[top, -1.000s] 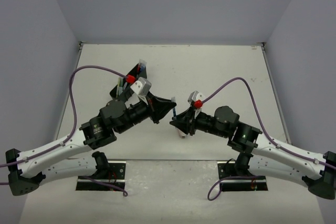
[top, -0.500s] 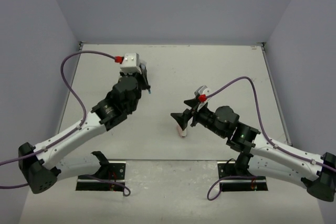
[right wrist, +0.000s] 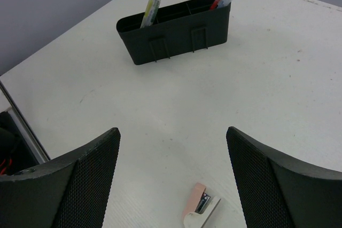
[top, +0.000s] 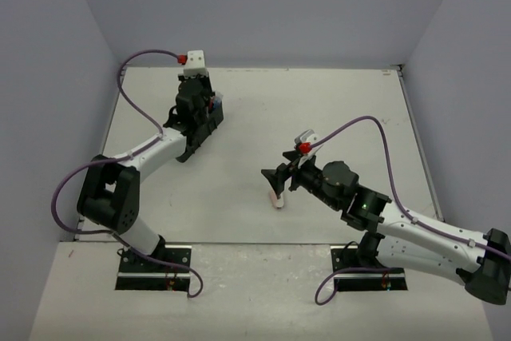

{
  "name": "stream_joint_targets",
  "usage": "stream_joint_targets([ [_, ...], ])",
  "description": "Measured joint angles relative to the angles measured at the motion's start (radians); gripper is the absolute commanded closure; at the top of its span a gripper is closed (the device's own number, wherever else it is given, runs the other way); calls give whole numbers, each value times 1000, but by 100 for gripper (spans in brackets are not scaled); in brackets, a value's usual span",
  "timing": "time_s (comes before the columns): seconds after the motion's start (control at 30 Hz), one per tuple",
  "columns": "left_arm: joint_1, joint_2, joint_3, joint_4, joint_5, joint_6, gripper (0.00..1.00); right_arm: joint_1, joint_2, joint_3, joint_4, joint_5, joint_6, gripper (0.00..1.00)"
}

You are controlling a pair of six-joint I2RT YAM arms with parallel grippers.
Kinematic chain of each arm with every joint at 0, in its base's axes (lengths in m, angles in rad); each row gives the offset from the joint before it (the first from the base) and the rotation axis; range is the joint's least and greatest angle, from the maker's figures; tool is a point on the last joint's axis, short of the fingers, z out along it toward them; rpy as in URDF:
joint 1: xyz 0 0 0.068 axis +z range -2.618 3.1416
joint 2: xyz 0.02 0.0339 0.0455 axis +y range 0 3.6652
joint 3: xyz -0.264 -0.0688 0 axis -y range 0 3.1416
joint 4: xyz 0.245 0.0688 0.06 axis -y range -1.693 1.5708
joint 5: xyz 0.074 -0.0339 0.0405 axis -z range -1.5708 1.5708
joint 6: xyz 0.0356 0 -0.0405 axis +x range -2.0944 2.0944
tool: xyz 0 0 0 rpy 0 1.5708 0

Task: Sort the stationery into containers
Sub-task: Place the pen in the storage box.

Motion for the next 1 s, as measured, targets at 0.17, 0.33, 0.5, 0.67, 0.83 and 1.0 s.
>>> stream_joint_targets([
  [0.17,4,55,6,68,45,15,100,0,28,0,0,-1,0,18],
  [0.33,9,63,-28,124,65,4,100,0,45,0,-1,-4,1,19],
  [0.5,9,85,-80,152,64,-5,100,0,66,0,-5,-10,2,20],
  [0.67,9,104,-113,162,65,-26,68,0,70,0,-9,-13,4,20],
  [0.83,9,103,-117,146,69,-73,30,0,84,12,-20,-13,7,21],
  [1.0,9,50,-131,84,139,-105,21,0,172,122,-156,-7,64,22],
])
